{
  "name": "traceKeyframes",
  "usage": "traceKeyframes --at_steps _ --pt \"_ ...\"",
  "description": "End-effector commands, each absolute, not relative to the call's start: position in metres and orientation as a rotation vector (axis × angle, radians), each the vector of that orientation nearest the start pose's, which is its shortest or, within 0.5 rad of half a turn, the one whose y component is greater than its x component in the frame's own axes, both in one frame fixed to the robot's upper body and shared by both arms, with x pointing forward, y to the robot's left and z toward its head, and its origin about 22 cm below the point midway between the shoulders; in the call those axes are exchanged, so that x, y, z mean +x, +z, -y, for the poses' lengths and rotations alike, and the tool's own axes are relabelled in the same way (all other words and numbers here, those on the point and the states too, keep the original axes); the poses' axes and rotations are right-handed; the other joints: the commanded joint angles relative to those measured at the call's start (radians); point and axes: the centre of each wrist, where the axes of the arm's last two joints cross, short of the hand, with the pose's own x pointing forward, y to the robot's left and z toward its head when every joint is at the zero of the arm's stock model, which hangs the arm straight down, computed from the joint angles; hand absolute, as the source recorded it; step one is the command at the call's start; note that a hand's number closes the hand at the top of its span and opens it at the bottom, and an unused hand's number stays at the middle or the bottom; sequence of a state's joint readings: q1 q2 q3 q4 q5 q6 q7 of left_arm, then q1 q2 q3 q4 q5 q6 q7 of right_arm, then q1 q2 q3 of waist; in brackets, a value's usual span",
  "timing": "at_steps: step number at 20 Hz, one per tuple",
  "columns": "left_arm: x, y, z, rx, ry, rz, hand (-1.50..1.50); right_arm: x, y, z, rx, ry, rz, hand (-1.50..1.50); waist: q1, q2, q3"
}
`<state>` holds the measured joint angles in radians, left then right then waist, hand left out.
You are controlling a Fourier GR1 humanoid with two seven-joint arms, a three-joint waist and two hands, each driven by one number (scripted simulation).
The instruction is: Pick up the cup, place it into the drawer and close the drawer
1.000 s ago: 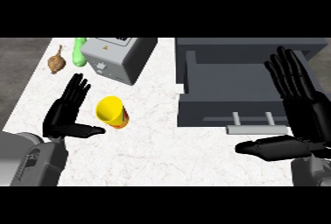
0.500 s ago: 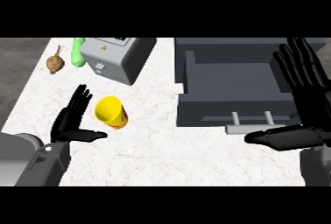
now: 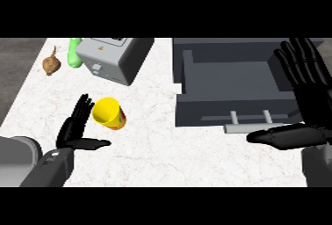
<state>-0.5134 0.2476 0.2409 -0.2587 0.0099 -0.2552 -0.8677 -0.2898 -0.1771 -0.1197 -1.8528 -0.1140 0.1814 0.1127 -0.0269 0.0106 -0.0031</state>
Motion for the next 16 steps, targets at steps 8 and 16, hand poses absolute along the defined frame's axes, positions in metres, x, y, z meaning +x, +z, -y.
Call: traceKeyframes --at_steps 8,16 --pt "0.299 -0.122 -0.308 -0.097 0.02 1.696 -1.5 0.268 0.15 0.256 0.095 0.267 2.009 -1.5 -0.019 0.006 -0.002" --pt "0.305 -0.121 -0.297 -0.128 -0.003 1.697 -1.5 0.265 0.157 0.257 0.102 0.292 2.012 -1.5 -0.026 0.006 -0.002"
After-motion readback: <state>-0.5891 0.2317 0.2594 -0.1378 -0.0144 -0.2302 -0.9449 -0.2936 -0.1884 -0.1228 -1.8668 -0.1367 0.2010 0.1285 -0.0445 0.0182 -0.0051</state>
